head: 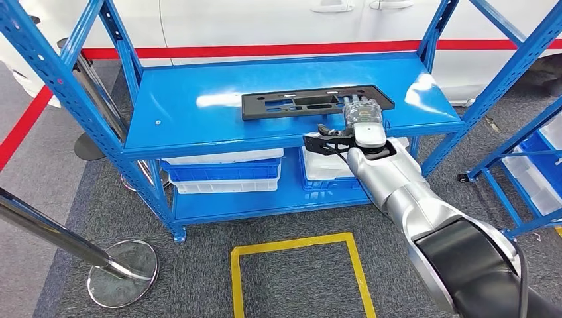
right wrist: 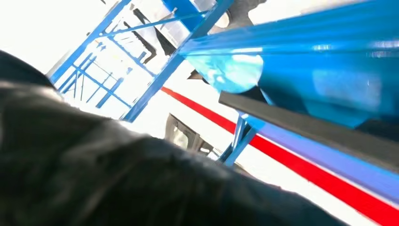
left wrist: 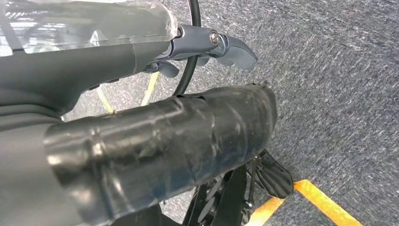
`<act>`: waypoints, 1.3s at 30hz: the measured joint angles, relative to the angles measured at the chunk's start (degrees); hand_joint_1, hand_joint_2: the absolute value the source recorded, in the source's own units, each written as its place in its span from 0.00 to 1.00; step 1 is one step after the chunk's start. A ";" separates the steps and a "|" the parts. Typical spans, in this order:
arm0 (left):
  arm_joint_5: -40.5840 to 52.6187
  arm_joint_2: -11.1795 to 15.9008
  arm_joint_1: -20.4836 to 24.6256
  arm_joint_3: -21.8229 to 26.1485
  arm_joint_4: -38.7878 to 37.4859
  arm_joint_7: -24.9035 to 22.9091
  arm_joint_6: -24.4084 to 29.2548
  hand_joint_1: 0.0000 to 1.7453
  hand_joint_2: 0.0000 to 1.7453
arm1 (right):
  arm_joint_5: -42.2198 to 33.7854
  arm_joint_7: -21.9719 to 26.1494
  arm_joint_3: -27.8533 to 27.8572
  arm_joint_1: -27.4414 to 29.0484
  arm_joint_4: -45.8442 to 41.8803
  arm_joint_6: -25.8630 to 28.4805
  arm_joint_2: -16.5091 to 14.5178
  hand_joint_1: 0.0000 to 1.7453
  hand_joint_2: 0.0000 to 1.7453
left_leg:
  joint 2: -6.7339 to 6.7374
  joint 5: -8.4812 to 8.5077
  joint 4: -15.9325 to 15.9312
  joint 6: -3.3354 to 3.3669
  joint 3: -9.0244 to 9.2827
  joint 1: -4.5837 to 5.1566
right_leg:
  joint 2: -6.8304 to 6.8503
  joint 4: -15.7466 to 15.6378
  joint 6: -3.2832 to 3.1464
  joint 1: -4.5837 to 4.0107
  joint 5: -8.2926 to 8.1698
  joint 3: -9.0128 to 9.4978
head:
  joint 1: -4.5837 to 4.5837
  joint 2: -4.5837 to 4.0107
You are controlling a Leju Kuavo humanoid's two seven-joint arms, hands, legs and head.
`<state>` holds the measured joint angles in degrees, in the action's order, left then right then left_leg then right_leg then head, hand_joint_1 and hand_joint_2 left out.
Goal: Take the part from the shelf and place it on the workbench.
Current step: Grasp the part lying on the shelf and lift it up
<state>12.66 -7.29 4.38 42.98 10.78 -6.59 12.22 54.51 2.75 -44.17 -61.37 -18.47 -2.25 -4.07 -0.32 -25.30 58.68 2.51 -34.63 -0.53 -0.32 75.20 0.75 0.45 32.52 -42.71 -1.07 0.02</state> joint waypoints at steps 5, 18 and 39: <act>0.01 0.02 -0.08 0.22 0.00 -0.18 -0.01 0.00 0.00 | 0.07 0.15 0.00 0.09 -0.01 1.20 0.07 0.00 0.00 | -0.09 -1.00 0.03 -0.46 1.17 0.11 | -0.01 -13.09 -0.91 -0.38 -8.49 4.74 | -0.01 0.01; 0.19 0.11 -0.08 0.53 0.00 -0.27 -0.02 0.00 0.00 | 0.15 0.59 0.00 0.21 -0.31 2.44 0.05 0.00 0.00 | 0.04 -2.69 10.39 -2.57 -5.46 -0.13 | -0.08 -16.93 -2.84 -0.39 -7.31 8.72 | 0.06 0.00; 0.73 0.37 0.13 1.02 0.00 -0.33 0.00 0.00 0.00 | 0.06 0.64 0.02 0.23 -0.30 2.81 0.24 0.00 0.00 | 0.00 -1.00 -0.37 -1.72 1.18 0.02 | 0.11 -15.90 -0.93 -0.04 -8.30 6.24 | 0.01 0.01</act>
<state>13.39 -6.93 4.51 44.00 10.78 -6.92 12.22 54.57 3.40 -44.15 -61.14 -18.77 0.57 -3.83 -0.32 -26.29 58.31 0.78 -33.45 -0.50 -0.22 59.30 -0.18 0.41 24.22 -36.47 -1.06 0.02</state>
